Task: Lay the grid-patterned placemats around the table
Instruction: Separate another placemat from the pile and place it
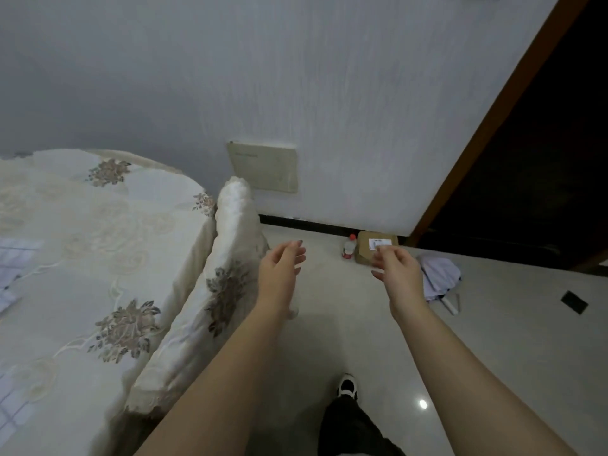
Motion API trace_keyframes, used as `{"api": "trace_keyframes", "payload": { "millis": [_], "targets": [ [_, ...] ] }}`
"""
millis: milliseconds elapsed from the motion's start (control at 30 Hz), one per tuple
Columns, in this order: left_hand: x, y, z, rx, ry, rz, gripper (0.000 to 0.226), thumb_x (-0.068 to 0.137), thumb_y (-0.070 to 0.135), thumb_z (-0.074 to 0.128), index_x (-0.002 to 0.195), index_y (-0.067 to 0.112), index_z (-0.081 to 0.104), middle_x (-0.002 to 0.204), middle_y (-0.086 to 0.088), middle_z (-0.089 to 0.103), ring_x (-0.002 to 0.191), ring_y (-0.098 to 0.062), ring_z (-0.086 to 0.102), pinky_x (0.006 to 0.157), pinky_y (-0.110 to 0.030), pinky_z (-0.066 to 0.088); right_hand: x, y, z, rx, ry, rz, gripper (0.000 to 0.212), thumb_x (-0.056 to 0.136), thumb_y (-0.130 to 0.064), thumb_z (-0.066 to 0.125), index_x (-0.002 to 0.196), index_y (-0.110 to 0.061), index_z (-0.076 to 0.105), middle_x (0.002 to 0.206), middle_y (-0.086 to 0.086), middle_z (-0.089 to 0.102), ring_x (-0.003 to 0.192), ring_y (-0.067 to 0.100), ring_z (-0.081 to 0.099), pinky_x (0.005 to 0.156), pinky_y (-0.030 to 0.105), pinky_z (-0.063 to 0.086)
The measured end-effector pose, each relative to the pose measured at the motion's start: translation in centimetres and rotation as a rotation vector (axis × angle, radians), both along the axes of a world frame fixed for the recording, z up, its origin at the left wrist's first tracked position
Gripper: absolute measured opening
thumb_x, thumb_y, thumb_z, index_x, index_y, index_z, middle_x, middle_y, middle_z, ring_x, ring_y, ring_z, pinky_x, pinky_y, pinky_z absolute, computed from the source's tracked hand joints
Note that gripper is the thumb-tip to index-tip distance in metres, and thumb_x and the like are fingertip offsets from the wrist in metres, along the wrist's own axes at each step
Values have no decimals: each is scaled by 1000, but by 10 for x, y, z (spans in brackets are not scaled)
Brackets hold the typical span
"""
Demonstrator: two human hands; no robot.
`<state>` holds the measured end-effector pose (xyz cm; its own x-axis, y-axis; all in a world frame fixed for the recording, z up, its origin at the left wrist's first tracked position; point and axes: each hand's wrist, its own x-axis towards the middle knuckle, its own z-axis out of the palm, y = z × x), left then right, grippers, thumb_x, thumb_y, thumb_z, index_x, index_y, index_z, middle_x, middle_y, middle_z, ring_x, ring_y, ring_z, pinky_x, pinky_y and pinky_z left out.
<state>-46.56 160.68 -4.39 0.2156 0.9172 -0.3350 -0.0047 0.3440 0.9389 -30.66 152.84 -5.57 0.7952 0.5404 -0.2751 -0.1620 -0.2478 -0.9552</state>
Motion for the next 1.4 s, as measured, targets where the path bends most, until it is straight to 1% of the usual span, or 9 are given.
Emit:
{"api": "trace_keyframes", "payload": {
  "millis": [100, 167, 233, 433, 567, 667, 1000, 1167, 1400],
  "targets": [
    [36, 27, 3, -3, 7, 42, 21, 95, 25, 53, 103, 12, 68, 104, -6, 70, 100, -19, 65, 92, -37, 52, 43, 28, 8, 11, 18, 17, 16, 96, -14, 48, 85, -12, 61, 85, 2, 64, 76, 13, 61, 78, 33, 53],
    [57, 44, 4, -5, 7, 76, 26, 95, 25, 52, 108, 9, 67, 106, -7, 69, 101, -19, 65, 93, -37, 52, 68, 45, 12, 36, 39, 25, 17, 96, -10, 48, 85, -7, 60, 83, 5, 62, 70, 14, 59, 62, 20, 53],
    [75, 58, 4, -15, 7, 111, 28, 95, 24, 52, 112, 6, 65, 107, -9, 69, 102, -20, 65, 93, -38, 51, 90, 61, 13, 31, 44, 39, 15, 97, -10, 48, 91, -3, 59, 82, 7, 61, 70, 17, 58, 50, 16, 49],
    [107, 93, 4, -39, 16, 187, 25, 95, 23, 54, 107, 7, 67, 105, -10, 70, 102, -22, 65, 92, -38, 51, 132, 105, 9, -26, 34, 142, 15, 97, -15, 48, 99, -6, 59, 82, 2, 61, 72, 11, 57, 54, 17, 48],
    [104, 118, 6, -5, 23, 265, 18, 94, 23, 53, 94, 14, 69, 101, -8, 70, 101, -23, 65, 89, -37, 52, 136, 140, 1, -56, 51, 203, 14, 96, -16, 49, 87, -14, 59, 83, 3, 63, 84, 21, 62, 75, 38, 53],
    [94, 136, 11, 16, 18, 339, 18, 94, 23, 54, 92, 16, 69, 99, -7, 71, 100, -23, 66, 88, -36, 53, 128, 169, 0, -58, 56, 280, 13, 96, -15, 49, 88, -16, 59, 88, 5, 64, 85, 20, 63, 79, 37, 53],
    [3, 199, 35, 81, -86, 693, 24, 93, 16, 55, 104, 0, 68, 103, -18, 70, 98, -26, 67, 91, -40, 52, 38, 300, 24, 45, 22, 633, 14, 95, -15, 50, 96, -11, 63, 90, 6, 66, 81, 16, 62, 77, 31, 54],
    [-69, 212, 33, 97, -81, 874, 18, 92, 21, 56, 96, 12, 72, 101, -10, 73, 99, -20, 69, 92, -40, 53, -40, 355, 38, 113, 32, 851, 13, 94, -11, 50, 96, -8, 63, 88, 6, 65, 78, 14, 60, 71, 29, 52],
    [-169, 197, 32, 86, -20, 1159, 19, 92, 22, 57, 99, 12, 72, 98, -8, 74, 97, -18, 69, 92, -40, 54, -164, 394, 40, 110, 95, 1117, 12, 92, -9, 51, 92, -12, 62, 92, 8, 65, 81, 18, 63, 75, 35, 54]
  ]
}}
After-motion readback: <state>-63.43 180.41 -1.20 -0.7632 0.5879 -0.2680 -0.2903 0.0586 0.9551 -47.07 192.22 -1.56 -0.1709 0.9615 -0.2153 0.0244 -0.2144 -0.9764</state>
